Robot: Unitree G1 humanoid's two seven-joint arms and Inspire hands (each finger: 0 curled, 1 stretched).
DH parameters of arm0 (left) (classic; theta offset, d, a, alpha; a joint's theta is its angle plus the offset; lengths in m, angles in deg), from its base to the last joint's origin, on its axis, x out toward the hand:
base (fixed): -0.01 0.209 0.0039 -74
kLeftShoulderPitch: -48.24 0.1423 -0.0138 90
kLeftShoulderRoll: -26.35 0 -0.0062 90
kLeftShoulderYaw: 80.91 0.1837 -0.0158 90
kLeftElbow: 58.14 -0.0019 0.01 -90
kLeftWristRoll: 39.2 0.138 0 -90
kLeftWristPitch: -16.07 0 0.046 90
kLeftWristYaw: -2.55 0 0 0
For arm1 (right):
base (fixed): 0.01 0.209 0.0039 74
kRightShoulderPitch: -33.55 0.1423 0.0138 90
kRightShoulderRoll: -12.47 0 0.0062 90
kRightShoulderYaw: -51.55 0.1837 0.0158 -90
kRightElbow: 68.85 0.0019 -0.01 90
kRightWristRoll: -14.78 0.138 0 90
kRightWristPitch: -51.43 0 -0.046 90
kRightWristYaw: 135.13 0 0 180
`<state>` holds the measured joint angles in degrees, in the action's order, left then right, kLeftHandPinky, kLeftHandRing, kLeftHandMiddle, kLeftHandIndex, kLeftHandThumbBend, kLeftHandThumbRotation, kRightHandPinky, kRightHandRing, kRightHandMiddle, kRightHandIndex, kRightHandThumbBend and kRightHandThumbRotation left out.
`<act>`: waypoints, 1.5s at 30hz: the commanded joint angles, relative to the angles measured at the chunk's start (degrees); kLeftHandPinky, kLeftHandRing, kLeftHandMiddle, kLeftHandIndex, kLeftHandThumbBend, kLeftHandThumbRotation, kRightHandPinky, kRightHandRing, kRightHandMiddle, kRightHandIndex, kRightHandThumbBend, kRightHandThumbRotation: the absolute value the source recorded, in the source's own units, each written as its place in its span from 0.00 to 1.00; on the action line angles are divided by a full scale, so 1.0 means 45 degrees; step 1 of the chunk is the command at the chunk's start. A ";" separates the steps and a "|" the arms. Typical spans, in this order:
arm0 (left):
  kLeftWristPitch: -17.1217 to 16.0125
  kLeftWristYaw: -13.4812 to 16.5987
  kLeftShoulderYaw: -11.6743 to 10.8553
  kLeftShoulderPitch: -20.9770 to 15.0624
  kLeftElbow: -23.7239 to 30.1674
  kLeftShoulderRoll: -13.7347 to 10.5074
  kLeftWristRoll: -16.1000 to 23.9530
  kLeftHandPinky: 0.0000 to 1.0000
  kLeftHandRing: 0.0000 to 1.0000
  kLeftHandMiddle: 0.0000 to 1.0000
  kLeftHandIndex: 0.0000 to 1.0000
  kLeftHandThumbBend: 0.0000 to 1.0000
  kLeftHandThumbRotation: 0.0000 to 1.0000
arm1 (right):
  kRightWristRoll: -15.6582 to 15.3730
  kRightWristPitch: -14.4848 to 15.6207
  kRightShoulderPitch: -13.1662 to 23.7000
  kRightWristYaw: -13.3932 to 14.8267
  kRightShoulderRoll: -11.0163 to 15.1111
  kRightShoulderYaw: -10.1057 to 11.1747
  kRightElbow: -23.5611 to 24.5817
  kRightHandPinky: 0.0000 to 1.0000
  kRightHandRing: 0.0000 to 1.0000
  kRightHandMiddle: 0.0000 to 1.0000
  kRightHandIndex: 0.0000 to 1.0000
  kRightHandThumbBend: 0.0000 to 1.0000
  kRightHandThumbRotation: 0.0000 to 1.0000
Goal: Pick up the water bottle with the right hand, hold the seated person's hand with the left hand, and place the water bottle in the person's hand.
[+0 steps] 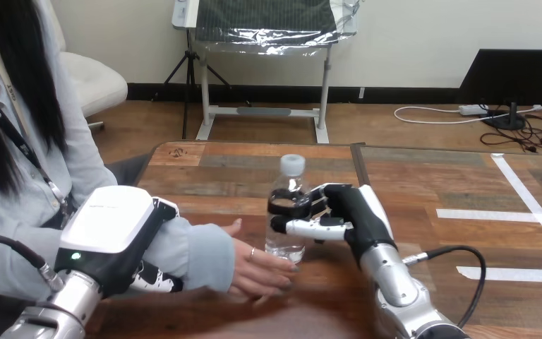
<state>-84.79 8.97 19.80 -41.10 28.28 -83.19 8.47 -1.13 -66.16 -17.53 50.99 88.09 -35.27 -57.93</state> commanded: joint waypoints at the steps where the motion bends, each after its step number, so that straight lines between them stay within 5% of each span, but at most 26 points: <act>1: -0.0445 0.0449 -0.0274 -0.1965 0.0867 0.0130 -0.0082 0.28 0.33 0.38 0.43 0.84 0.00 | -0.0121 -0.0215 0.1693 0.0267 -0.0207 -0.0191 0.0325 0.31 0.35 0.43 0.41 0.78 0.00; 24: -0.0800 0.0931 -0.0007 -0.2874 -0.0415 0.0330 0.0186 0.25 0.29 0.36 0.42 0.85 0.00 | 0.0661 -0.0921 0.1191 -0.0790 -0.0346 0.0140 0.0580 0.27 0.32 0.39 0.41 0.77 0.00; 36: -0.0999 0.1010 0.0074 -0.3124 -0.0969 0.0508 0.0119 0.25 0.29 0.36 0.42 0.86 0.00 | 0.1326 -0.2078 0.0665 -0.1883 -0.0248 0.0264 0.0918 0.24 0.28 0.36 0.40 0.77 0.00; 45: -0.1194 0.0975 0.0126 -0.3319 -0.1434 0.0615 0.0024 0.25 0.31 0.37 0.43 0.85 0.00 | 0.2491 -0.2816 0.0328 -0.3504 -0.0200 0.0720 0.1210 0.25 0.28 0.36 0.39 0.78 0.00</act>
<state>-88.40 11.20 20.12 -49.33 21.65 -81.34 9.64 6.92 -74.38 -18.38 38.39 87.07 -34.00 -57.60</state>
